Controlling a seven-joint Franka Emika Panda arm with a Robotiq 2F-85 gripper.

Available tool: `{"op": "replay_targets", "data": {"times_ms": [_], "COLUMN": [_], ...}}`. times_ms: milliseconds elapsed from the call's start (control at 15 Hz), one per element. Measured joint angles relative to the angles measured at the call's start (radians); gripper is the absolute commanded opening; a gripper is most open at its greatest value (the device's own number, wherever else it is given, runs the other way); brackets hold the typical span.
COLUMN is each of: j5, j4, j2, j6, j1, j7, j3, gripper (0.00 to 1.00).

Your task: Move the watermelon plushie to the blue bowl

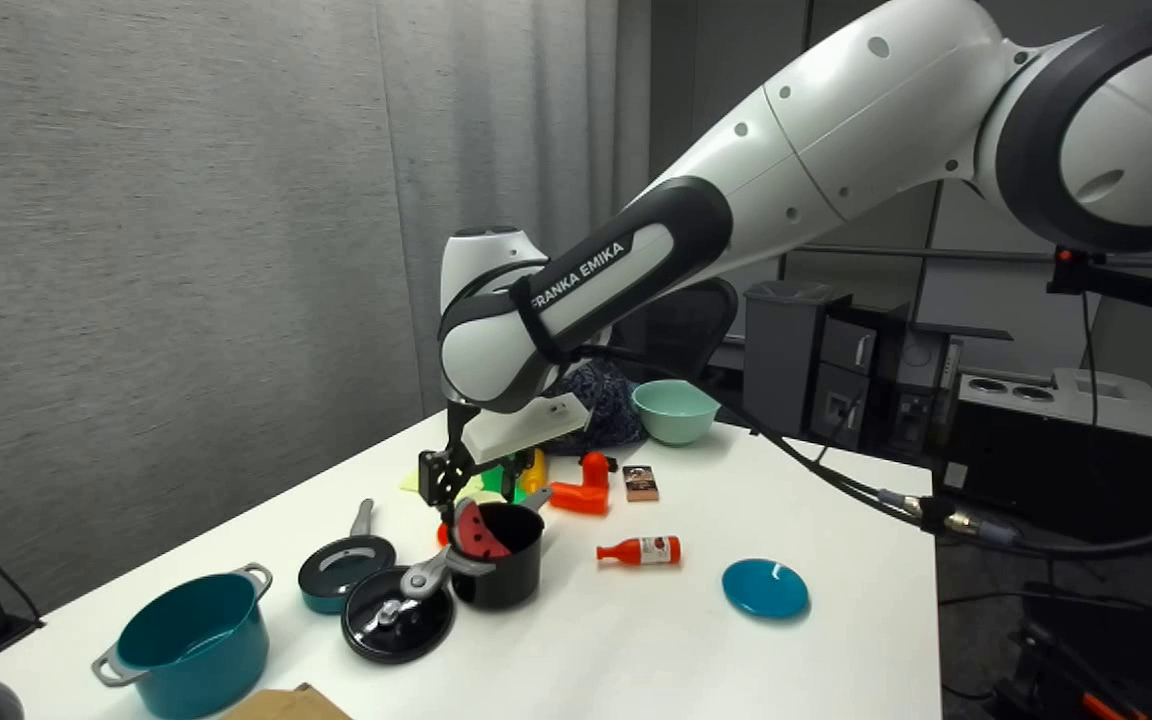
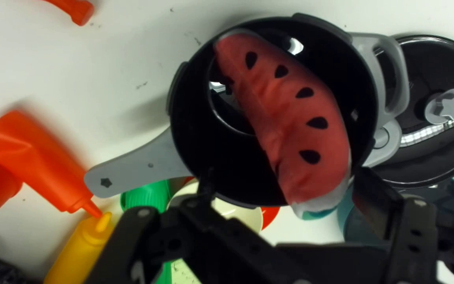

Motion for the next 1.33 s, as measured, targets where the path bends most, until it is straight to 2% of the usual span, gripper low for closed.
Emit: {"op": "replay_targets", "data": {"times_ms": [467, 600, 933, 1133, 1333], "j5": [0.014, 0.018, 0.026, 0.024, -0.033], "j4": [0.002, 0.002, 0.006, 0.013, 0.015], "j2": [0.000, -0.003, -0.019, -0.062, -0.132], "j6": [-0.006, -0.010, -0.011, -0.016, -0.054], "j1": [-0.001, -0.006, -0.021, -0.027, -0.024], "j7": [0.000, -0.001, -0.001, -0.007, -0.008], "j3": [0.003, 0.003, 0.003, 0.000, -0.029], "gripper": [0.03, 0.00, 0.02, 0.02, 0.02]}}
